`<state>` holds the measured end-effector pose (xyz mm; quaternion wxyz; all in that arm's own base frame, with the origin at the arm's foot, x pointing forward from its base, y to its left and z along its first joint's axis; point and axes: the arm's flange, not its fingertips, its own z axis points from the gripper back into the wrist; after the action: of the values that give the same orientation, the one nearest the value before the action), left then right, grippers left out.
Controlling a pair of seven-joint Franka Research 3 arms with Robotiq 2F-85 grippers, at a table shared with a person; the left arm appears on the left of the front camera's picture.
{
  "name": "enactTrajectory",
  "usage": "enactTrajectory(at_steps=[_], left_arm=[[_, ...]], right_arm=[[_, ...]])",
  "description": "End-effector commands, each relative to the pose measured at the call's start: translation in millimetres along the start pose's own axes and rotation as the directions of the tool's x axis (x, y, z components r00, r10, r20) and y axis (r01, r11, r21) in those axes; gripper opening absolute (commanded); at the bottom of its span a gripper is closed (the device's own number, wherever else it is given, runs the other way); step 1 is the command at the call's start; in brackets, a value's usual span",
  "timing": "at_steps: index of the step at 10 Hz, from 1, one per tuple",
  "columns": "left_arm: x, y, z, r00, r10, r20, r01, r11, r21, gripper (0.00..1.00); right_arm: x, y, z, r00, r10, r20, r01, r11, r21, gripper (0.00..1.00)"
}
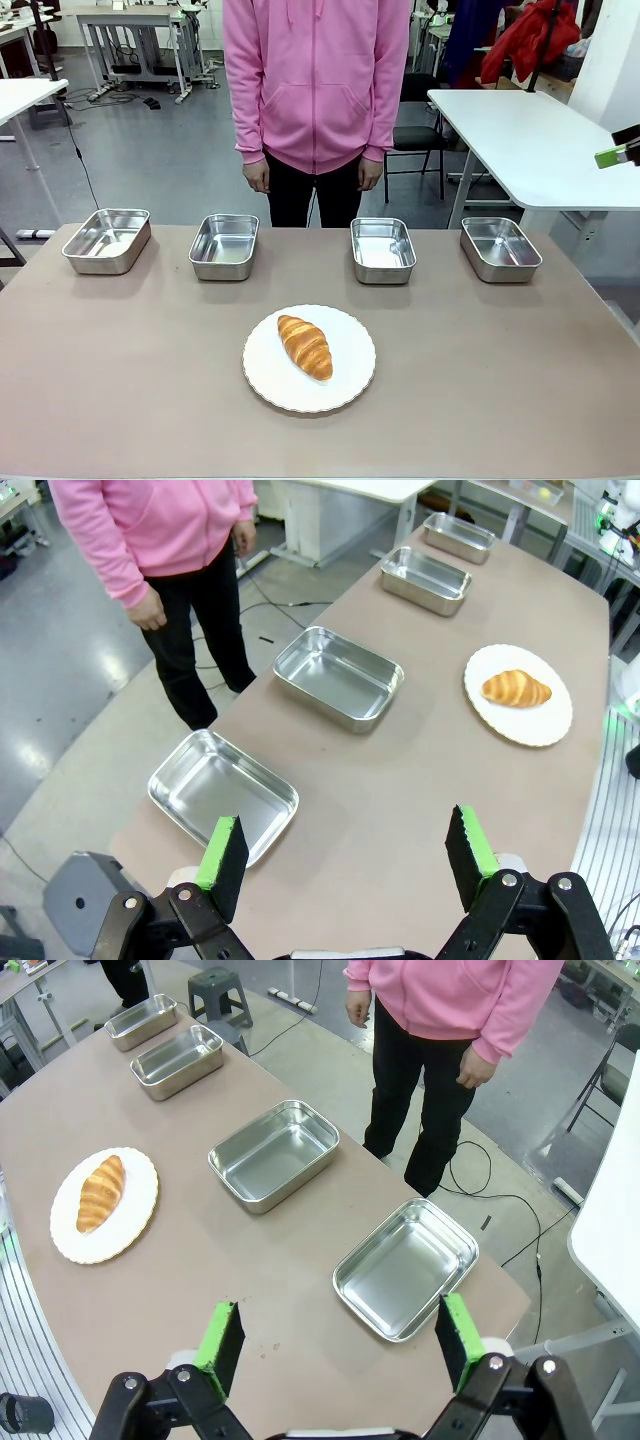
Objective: Place the bread in the container.
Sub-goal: Place the Butter Roll into the Airtight Container indicated by the human.
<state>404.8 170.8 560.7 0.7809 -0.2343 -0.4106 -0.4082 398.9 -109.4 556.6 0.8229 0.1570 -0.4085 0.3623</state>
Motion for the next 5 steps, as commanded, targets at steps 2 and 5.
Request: enactTrajectory(at_steps=[2, 5], left_arm=[[0.5, 0.1, -0.4, 1.000, -0.002, 0.011, 0.002, 1.000, -0.005, 1.00], [0.5, 0.1, -0.4, 1.000, -0.002, 0.011, 0.002, 1.000, -0.005, 1.00]], right_arm=[[0.5, -0.8, -1.6, 1.000, 0.012, 0.017, -0.012, 1.000, 0.004, 1.00], [0.5, -0.8, -1.6, 1.000, 0.012, 0.017, -0.012, 1.000, 0.004, 1.00]])
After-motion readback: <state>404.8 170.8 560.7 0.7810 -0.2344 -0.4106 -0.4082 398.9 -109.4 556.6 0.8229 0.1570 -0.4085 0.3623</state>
